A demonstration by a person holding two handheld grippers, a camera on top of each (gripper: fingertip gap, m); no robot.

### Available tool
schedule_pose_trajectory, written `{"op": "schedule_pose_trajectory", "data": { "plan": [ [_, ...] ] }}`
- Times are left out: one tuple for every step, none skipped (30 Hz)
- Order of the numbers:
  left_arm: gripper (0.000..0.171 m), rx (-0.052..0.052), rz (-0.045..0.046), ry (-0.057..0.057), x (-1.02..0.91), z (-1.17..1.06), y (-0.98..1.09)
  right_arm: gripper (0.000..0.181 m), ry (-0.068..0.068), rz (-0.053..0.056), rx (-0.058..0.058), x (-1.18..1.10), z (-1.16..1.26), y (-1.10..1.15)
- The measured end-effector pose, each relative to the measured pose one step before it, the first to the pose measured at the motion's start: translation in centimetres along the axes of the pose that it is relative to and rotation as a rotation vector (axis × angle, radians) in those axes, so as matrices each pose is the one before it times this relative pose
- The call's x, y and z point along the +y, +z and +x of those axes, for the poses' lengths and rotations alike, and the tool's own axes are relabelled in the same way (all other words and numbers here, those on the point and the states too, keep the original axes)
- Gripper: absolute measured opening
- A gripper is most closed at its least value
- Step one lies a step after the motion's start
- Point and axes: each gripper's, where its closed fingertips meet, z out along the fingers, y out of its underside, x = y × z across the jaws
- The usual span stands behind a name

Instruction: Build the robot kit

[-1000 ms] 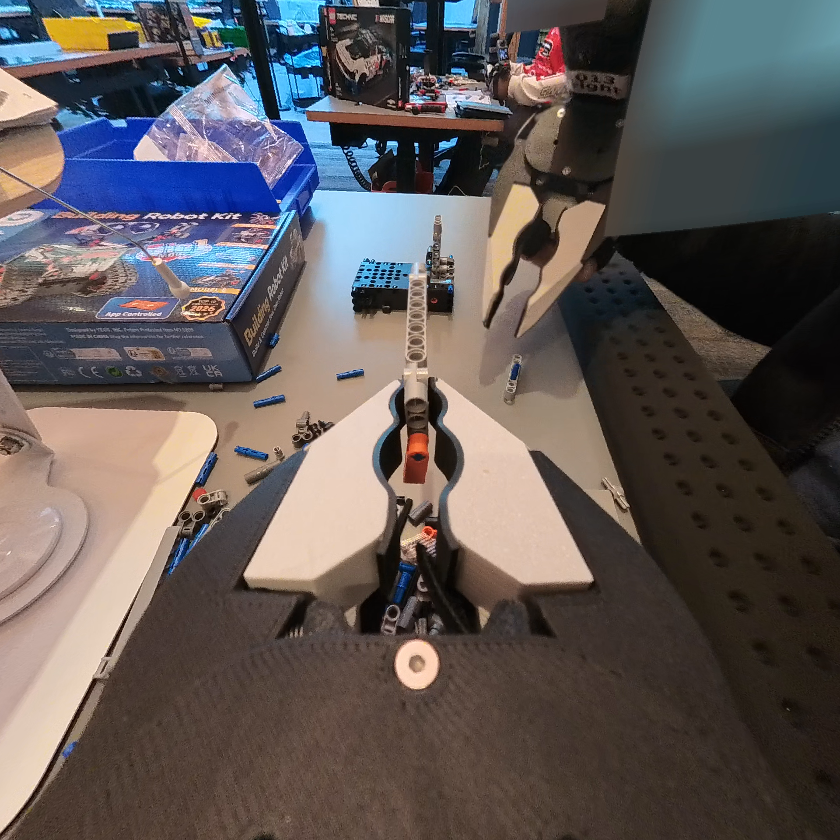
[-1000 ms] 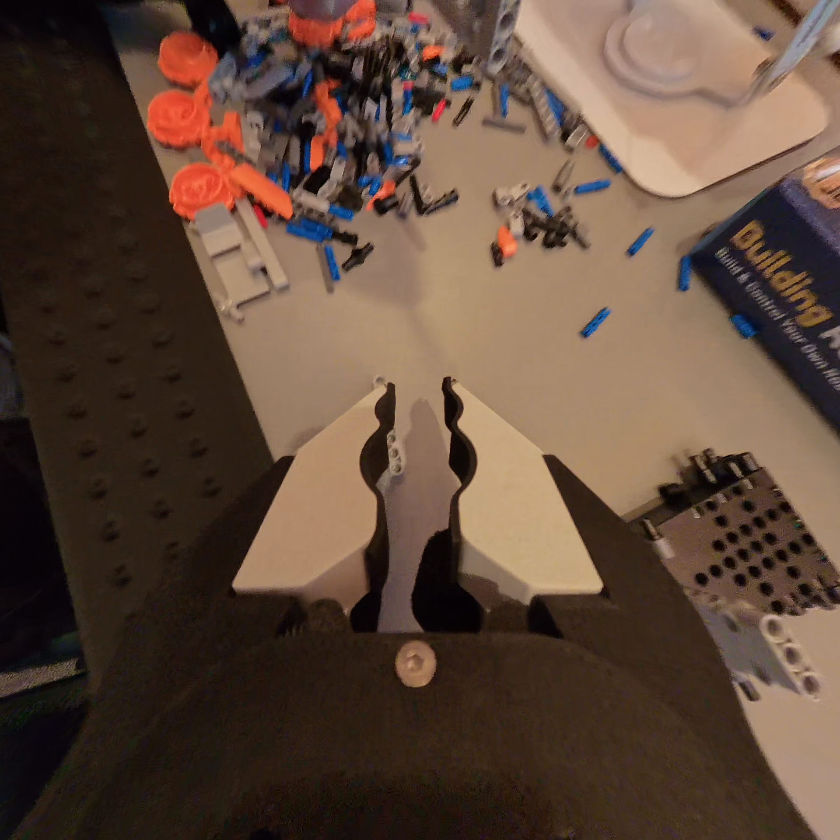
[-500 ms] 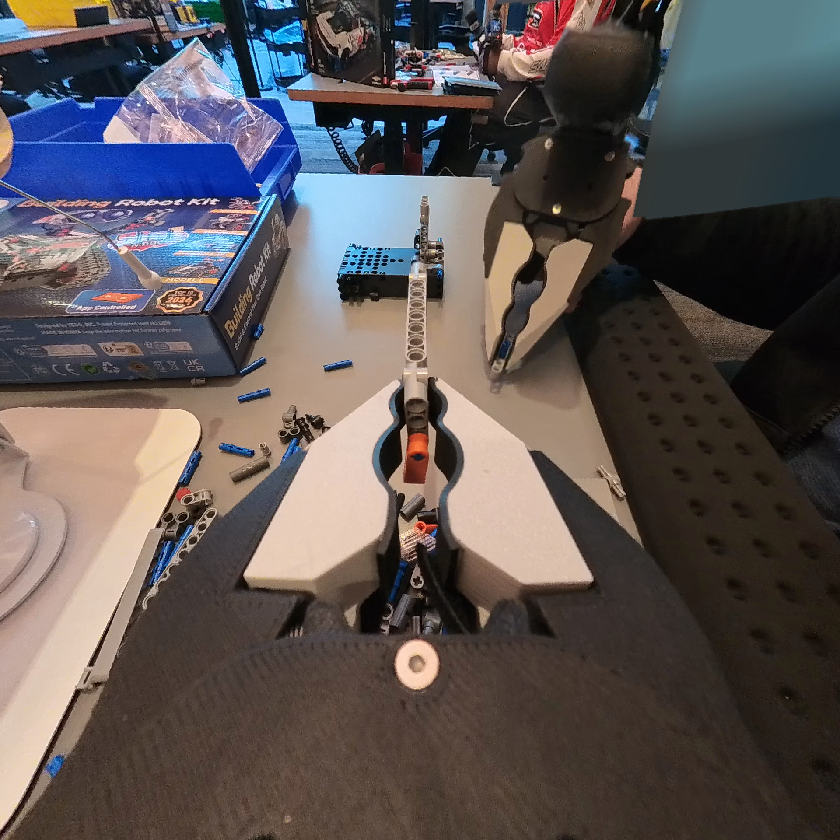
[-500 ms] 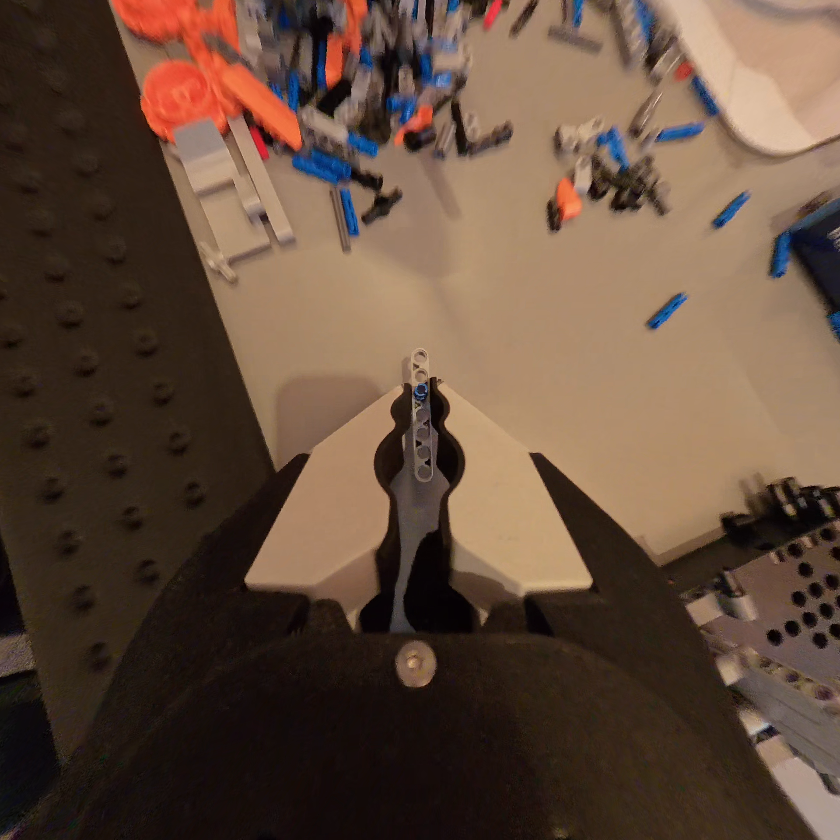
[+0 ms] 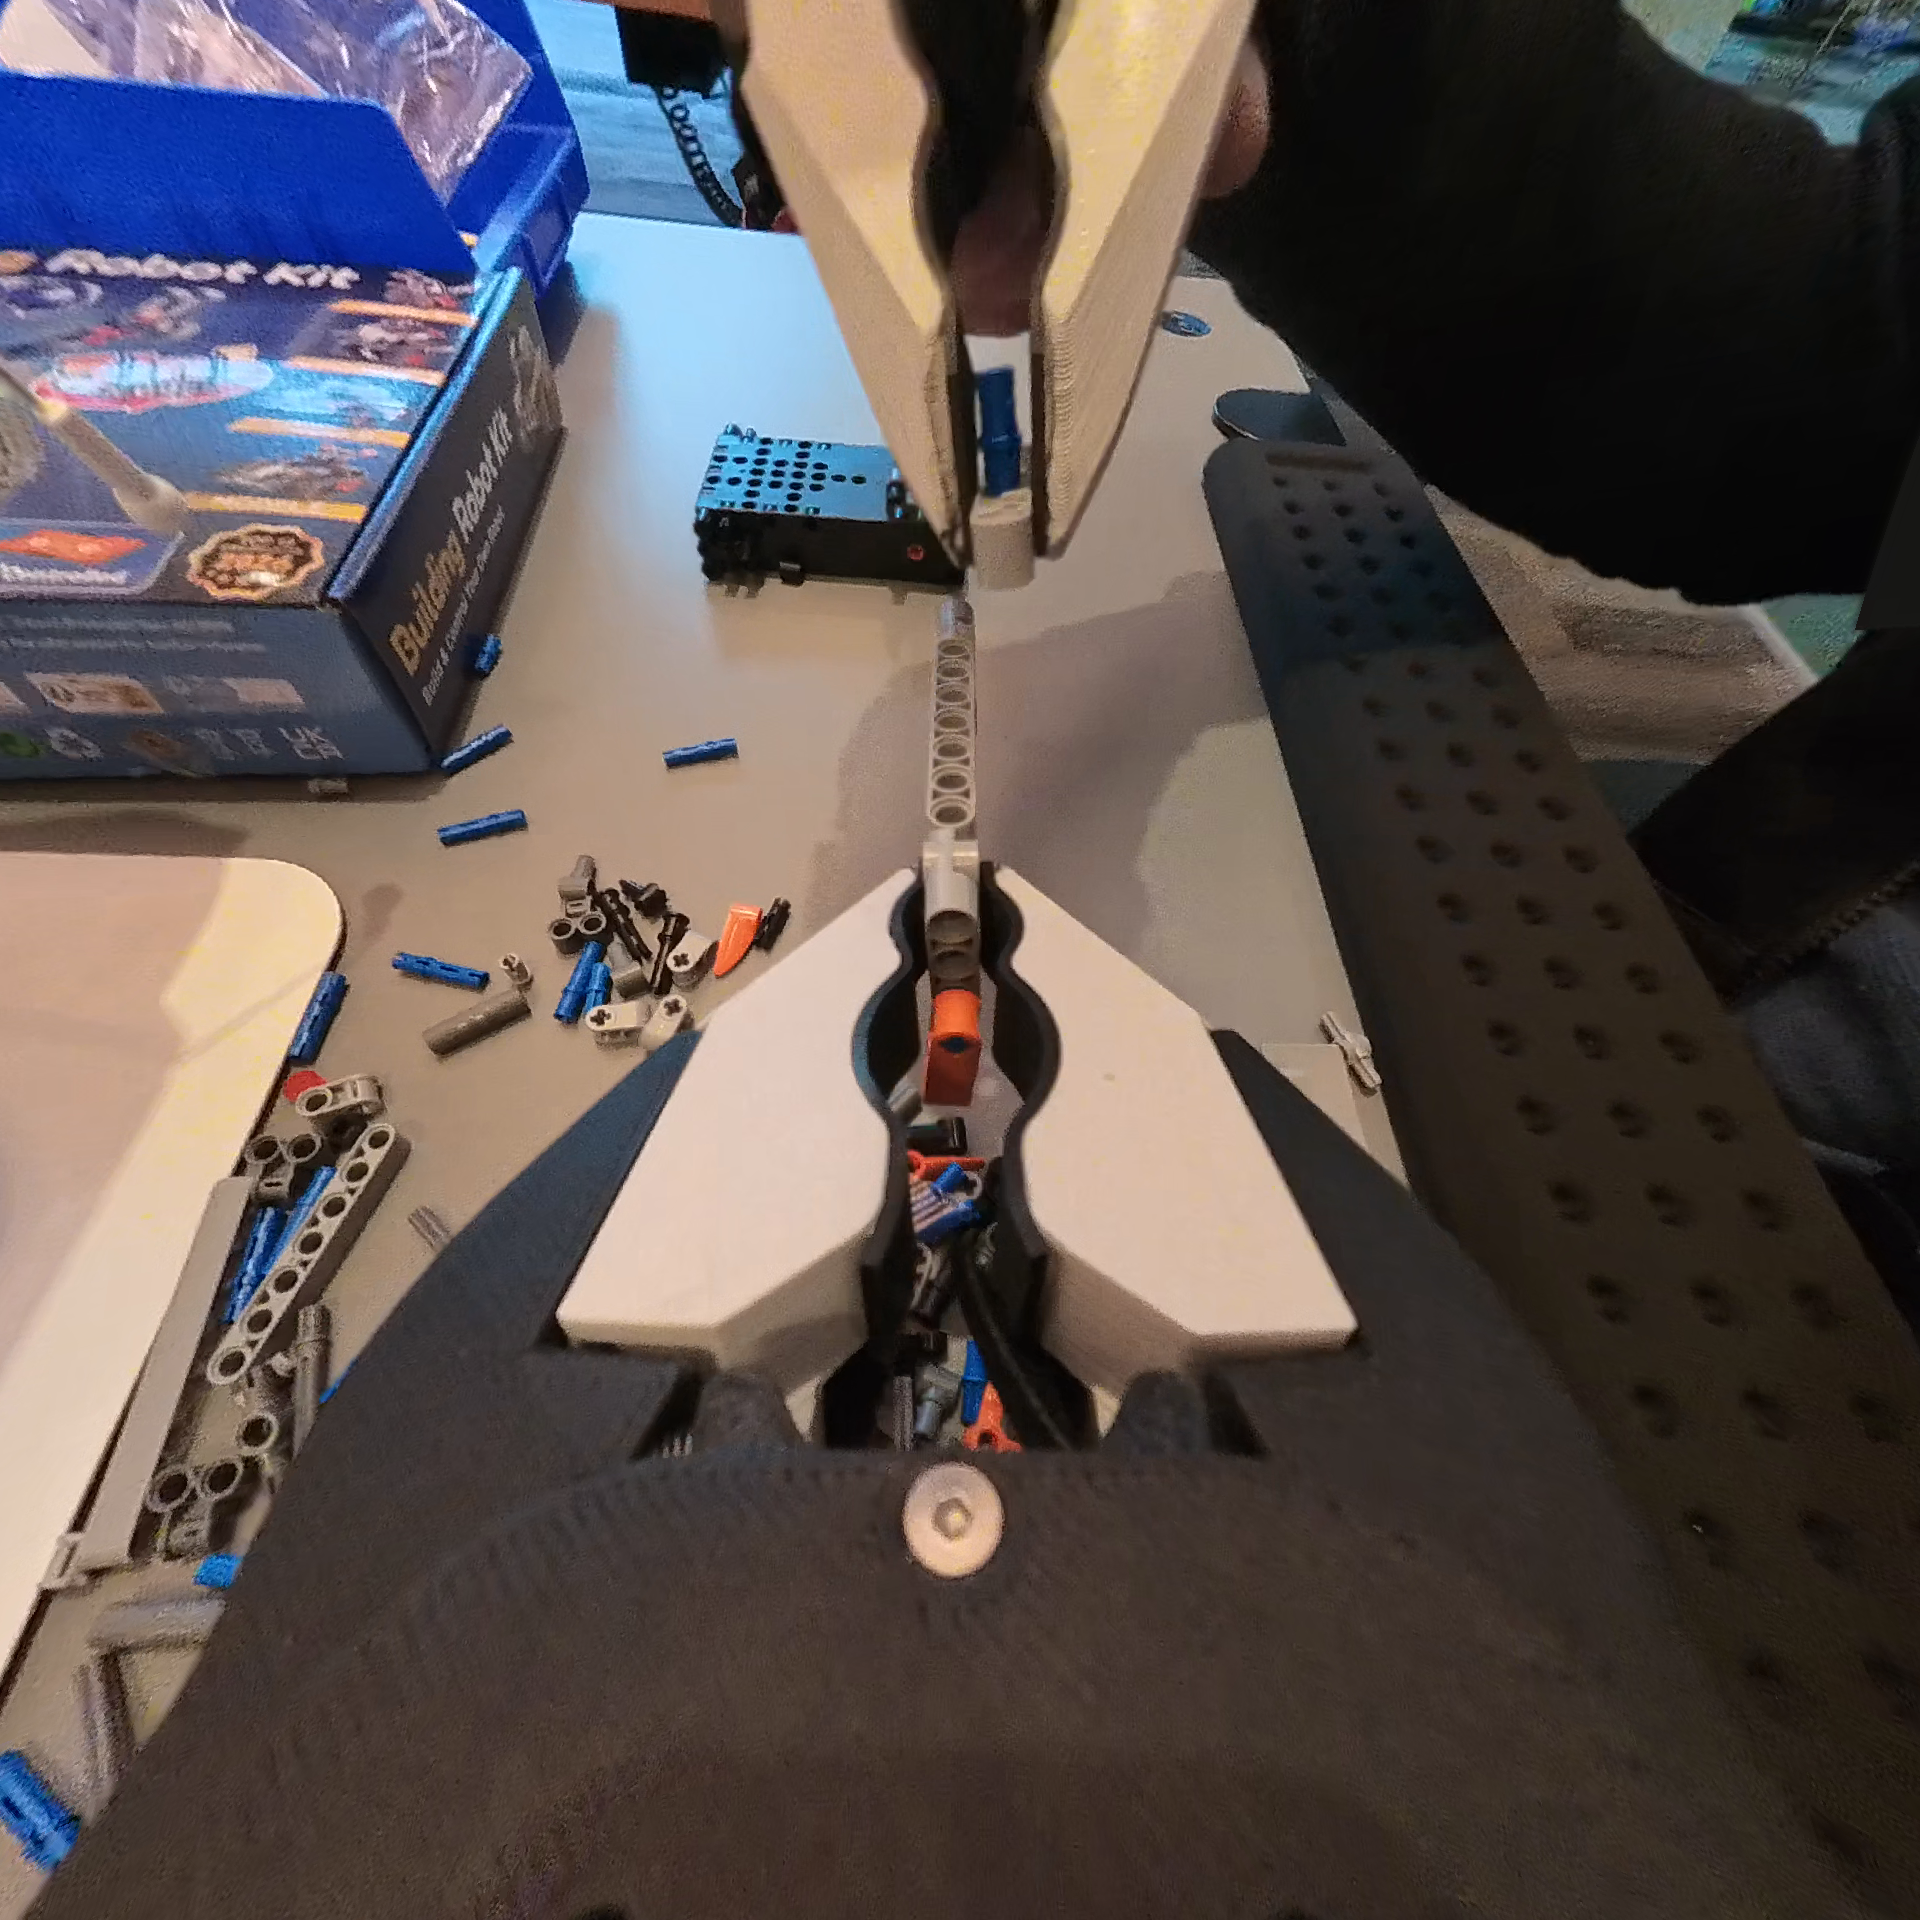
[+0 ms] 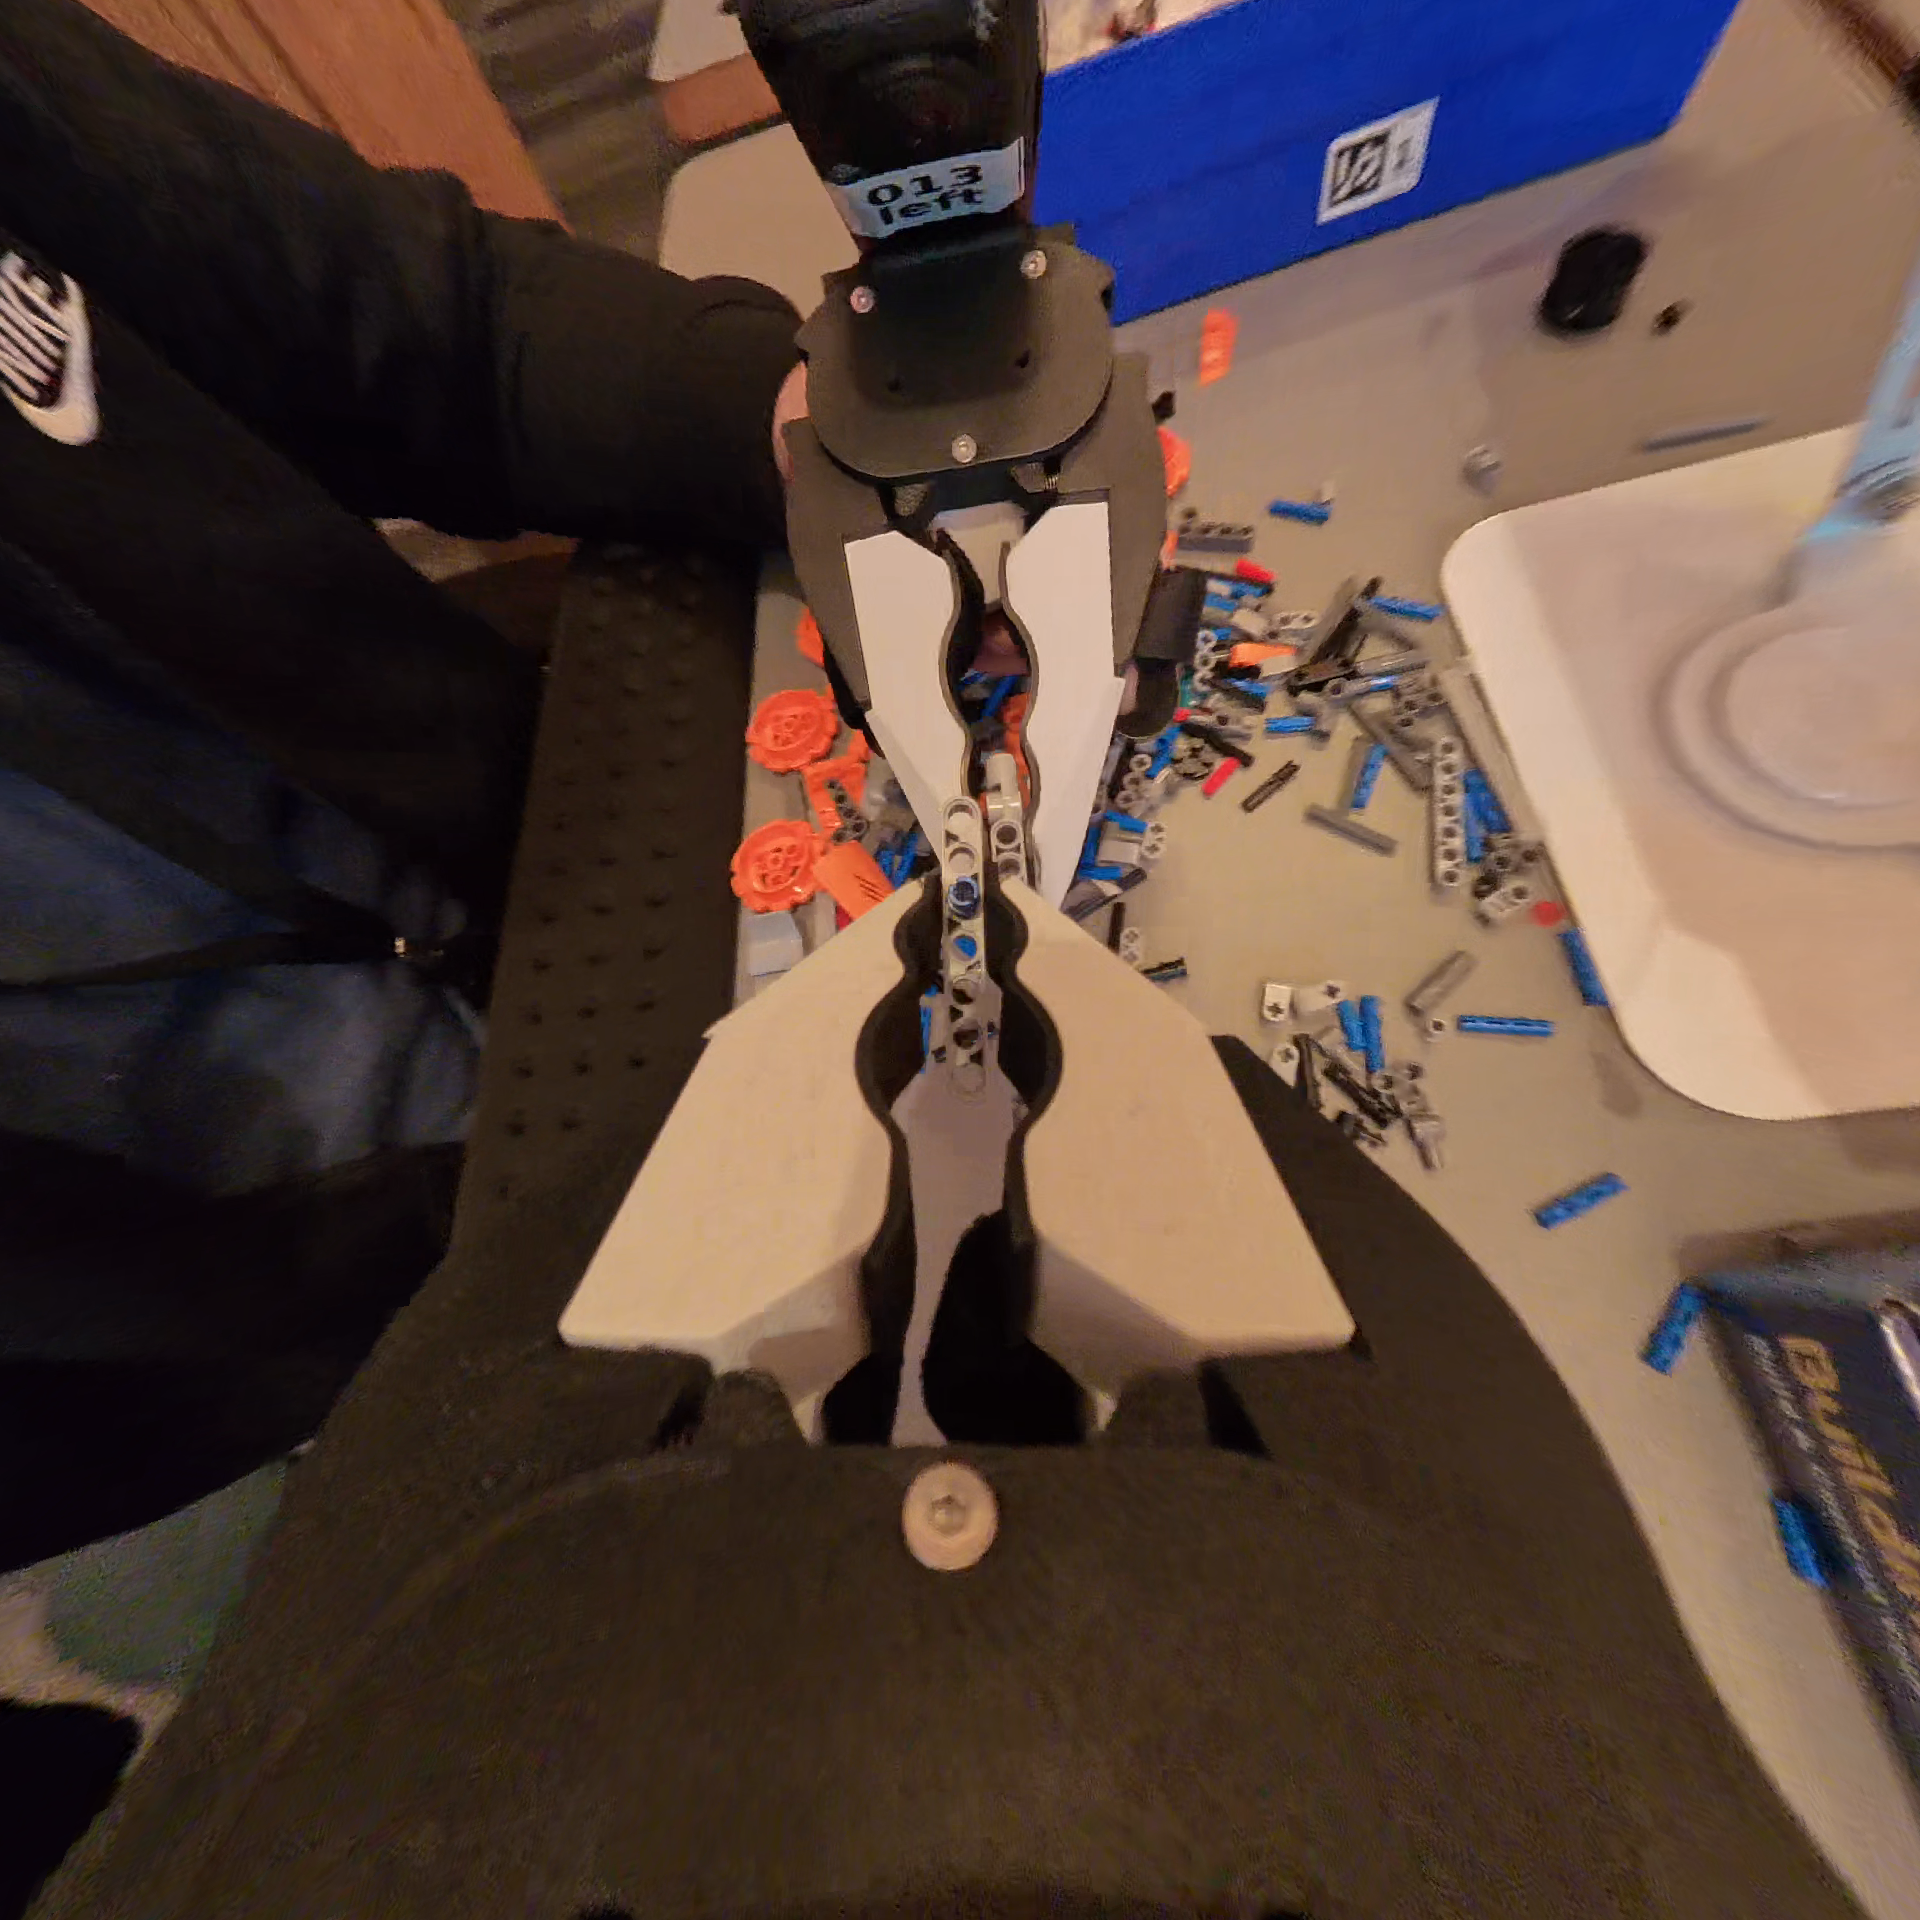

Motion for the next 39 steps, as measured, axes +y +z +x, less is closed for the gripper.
{"op": "schedule_pose_trajectory", "data": {
  "plan": [
    [0.005, 0.0078, -0.00163, -0.0145, 0.063, -0.02, -0.007, 0.006, 0.0228, -0.0169, -0.0314, -0.003, 0.321, 0.211],
    [0.005, 0.0057, -0.0006, -0.0154, 0.041, -0.052, -0.042, 0.006, 0.0178, -0.0208, -0.0257, 0.094, 0.226, 0.237],
    [0.005, 0.0098, 0.00081, -0.016, 0.003, 0.027, -0.023, 0.006, 0.0137, -0.0222, -0.0173, 0.141, 0.226, 0.261],
    [0.005, 0.011, 0.00589, -0.0108, -0.077, 0.081, -0.048, 0.005, 0.0085, -0.019, -0.0019, 0.121, 0.336, 0.253],
    [0.005, 0.006, 0.00623, -0.0074, -0.088, 0.031, -0.02, 0.006, 0.0088, -0.015, -0.0067, 0.094, 0.178, 0.23],
    [0.005, 0.0042, 0.00142, -0.0086, -0.034, 0.006, -0.005, 0.006, 0.0009, -0.0097, -0.0119, 0.045, 0.001, 0.218],
    [0.005, 0.0036, 0.0022, -0.0062, -0.037, 0.016, -0.005, 0.006, -0.0028, -0.0091, -0.0037, 0.097, 0.075, 0.236],
    [0.005, 0.0074, 0.00745, -0.0053, -0.116, 0.075, -0.027, 0.006, 0.0037, -0.0093, 0.0028, 0.139, 0.178, 0.234],
    [0.005, 0.0074, 0.00202, -0.0065, -0.027, 0.079, -0.025, 0.006, 0.0051, 0.003, -0.0051, -0.008, 0.019, 0.184],
    [0.005, -0.0007, -0.00129, 0.0, 0.037, -0.014, 0.023, 0.005, -0.0033, 0.009, -0.0098, -0.097, -0.134, 0.138],
    [0.005, -0.0018, -0.00076, 0.0004, 0.02, -0.021, 0.002, 0.006, -0.0063, -0.001, -0.0035, 0.068, -0.103, 0.119],
    [0.005, -0.0001, -0.00538, 0.0008, 0.099, -0.006, 0.01, 0.006, -0.0018, -0.0008, 0.0042, 0.085, 0.041, 0.058],
    [0.005, -0.0009, 0.00115, 0.0, 0.006, -0.022, 0.004, 0.006, 0.002, 0.0027, 0.0019, 0.029, 0.015, -0.011],
    [0.005, 0.0034, 0.00352, -0.0047, -0.042, 0.023, 0.006, 0.006, -0.0017, 0.004, 0.0016, 0.036, -0.006, -0.039],
    [0.005, 0.004, 0.00357, -0.004, -0.061, 0.04, 0.002, 0.006, -0.0024, 0.0033, 0.0034, 0.016, 0.007, -0.033],
    [0.005, -0.0001, -0.00029, -0.0018, 0.012, -0.027, 0.011, 0.006, -0.0043, -0.0031, 0.0098, 0.06, 0.051, 0.008],
    [0.005, -0.0026, -0.00258, 0.0012, 0.068, -0.065, 0.026, 0.006, -0.0064, -0.0064, 0.0115, 0.071, 0.047, 0.046],
    [0.005, 0.0001, -0.00272, -0.0001, 0.079, -0.011, 0.033, 0.006, -0.0045, -0.0061, 0.0063, 0.07, 0.018, 0.059],
    [0.005, 0.0007, -0.00124, -0.0006, 0.049, 0.003, 0.015, 0.006, -0.0031, -0.002, 0.0021, 0.053, 0.016, 0.04],
    [0.005, -0.0018, 0.00036, 0.0012, 0.0, -0.022, -0.002, 0.006, -0.0025, 0.0032, 0.0005, -0.004, 0.034, 0.004],
    [0.005, -0.0042, -0.00044, 0.0018, -0.007, -0.055, -0.016, 0.006, 0.0009, 0.0038, -0.0001, 0.006, 0.045, 0.013],
    [0.005, -0.0014, -0.00169, 0.0003, 0.01, -0.015, -0.028, 0.006, -0.001, 0.002, 0.0009, 0.041, 0.042, 0.02],
    [0.005, -0.0027, -0.00142, 0.0005, 0.033, -0.04, -0.015, 0.006, -0.0028, 0.001, 0.0039, 0.043, 0.033, 0.043],
    [0.005, -0.0031, -0.0031, 0.0019, 0.067, -0.038, 0.01, 0.006, -0.0033, -0.0024, 0.0067, 0.066, 0.039, 0.064],
    [0.005, -0.0043, -0.00571, 0.0039, 0.109, -0.046, 0.014, 0.006, -0.0058, -0.0041, 0.0076, 0.081, 0.028, 0.08],
    [0.005, -0.0027, -0.00564, 0.004, 0.108, -0.015, 0.019, 0.006, -0.0065, -0.0027, 0.0054, 0.089, 0.006, 0.087],
    [0.005, -0.0035, -0.00414, 0.0018, 0.085, -0.038, 0.018, 0.006, -0.0044, 0.0009, 0.0061, 0.064, 0.049, 0.06],
    [0.005, -0.0043, -0.00159, 0.0013, 0.04, -0.064, 0.001, 0.006, -0.0024, 0.0072, 0.0047, 0.008, 0.046, 0.037],
    [0.005, -0.003, 0.00267, 0.001, -0.015, -0.044, -0.051, 0.006, -0.0002, 0.014, 0.0012, -0.055, 0.015, 0.001],
    [0.005, 0.0008, 0.00447, -0.0007, -0.064, -0.008, -0.074, 0.006, -0.001, 0.016, -0.0009, -0.08, -0.014, -0.024],
    [0.005, -0.0011, 0.00302, 0.0005, -0.061, 0.007, -0.074, 0.006, -0.0031, 0.0145, 0.0016, -0.086, -0.001, -0.005],
    [0.005, -0.0047, -0.00154, 0.0035, 0.004, -0.043, -0.05, 0.006, -0.0042, 0.0083, 0.0055, -0.026, 0.04, 0.025],
    [0.004, -0.008, -0.00453, 0.0078, 0.054, -0.085, -0.054, 0.006, -0.0082, 0.0028, 0.0081, 0.003, 0.041, 0.056],
    [0.004, -0.0058, -0.00391, 0.0086, 0.05, -0.035, -0.027, 0.006, -0.0113, 0.0012, 0.0057, 0.009, -0.001, 0.059],
    [0.005, -0.0021, -0.00174, 0.004, 0.037, -0.002, -0.021, 0.006, -0.01, 0.0026, 0.0035, -0.016, -0.007, 0.042],
    [0.005, -0.0027, -0.00012, 0.0007, 0.02, -0.039, -0.038, 0.006, -0.0021, 0.0048, 0.0032, -0.027, 0.056, 0.033],
    [0.005, -0.0052, 0.00138, -0.0007, 0.003, -0.1, -0.049, 0.006, -0.0021, 0.0075, 0.0042, -0.04, 0.08, 0.033],
    [0.004, -0.0024, 0.00079, -0.0004, 0.016, -0.058, -0.037, 0.006, -0.0043, 0.0079, 0.0012, -0.039, 0.027, 0.018],
    [0.004, -0.0013, 0.00156, 0.0008, -0.018, -0.006, -0.04, 0.006, -0.0054, 0.009, -0.0001, -0.041, 0.013, 0.008]
  ]
}}
